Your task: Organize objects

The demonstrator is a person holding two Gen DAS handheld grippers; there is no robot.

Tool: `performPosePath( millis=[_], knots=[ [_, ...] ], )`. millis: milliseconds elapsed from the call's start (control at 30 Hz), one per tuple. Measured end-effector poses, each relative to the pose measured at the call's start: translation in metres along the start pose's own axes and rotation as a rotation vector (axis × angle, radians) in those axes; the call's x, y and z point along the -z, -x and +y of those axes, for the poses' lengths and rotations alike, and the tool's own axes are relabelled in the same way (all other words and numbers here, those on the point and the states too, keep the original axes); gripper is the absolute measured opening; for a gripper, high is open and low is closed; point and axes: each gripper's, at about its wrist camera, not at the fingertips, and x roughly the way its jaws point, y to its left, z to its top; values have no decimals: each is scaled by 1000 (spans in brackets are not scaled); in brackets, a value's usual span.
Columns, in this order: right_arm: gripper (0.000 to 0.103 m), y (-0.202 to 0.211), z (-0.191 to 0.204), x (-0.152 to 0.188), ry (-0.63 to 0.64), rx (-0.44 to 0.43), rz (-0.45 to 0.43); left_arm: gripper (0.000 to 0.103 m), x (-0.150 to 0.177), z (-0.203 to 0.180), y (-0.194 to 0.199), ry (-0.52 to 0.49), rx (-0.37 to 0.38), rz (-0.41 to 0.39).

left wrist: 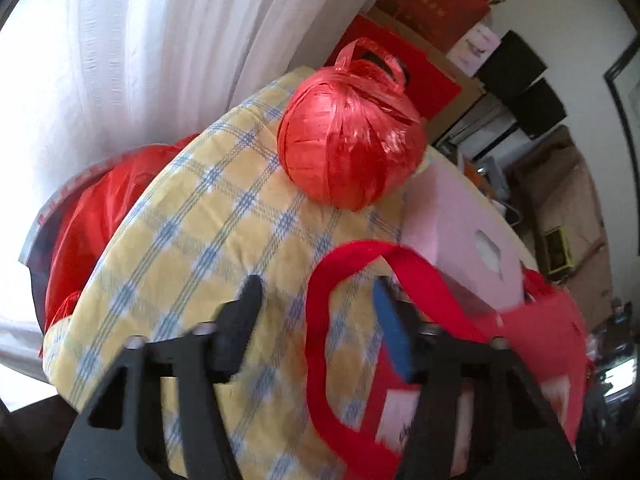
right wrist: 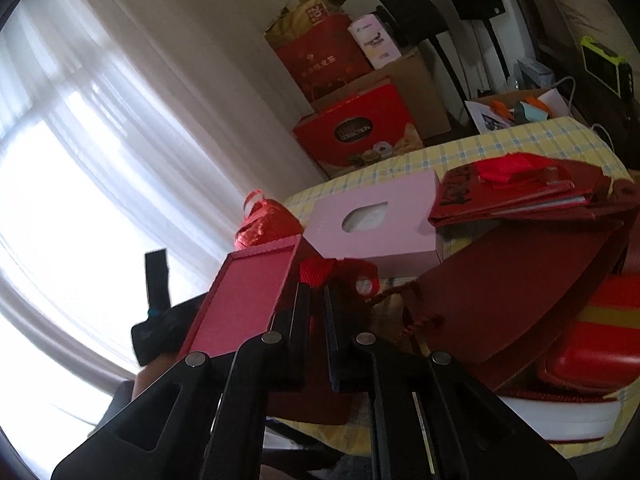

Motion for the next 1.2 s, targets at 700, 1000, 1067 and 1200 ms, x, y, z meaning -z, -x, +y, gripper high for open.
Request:
performPosePath(
  millis=[700,1000,1067,1200],
  knots=[
    [10,-60,35,-1,293,303,168,0,-12,-2,84,-83,-134,-218],
    [10,-25,11,-30,114,270,-8,0,-18,0,154,-64,-68,-352],
    [10,-10,9,-38,105,311,-72,0,-19,-3,164,-73,-55,-366],
    [10,13,10,-54,94,319,-137,0,-21,-11,182,-103,-34,-391]
  ],
)
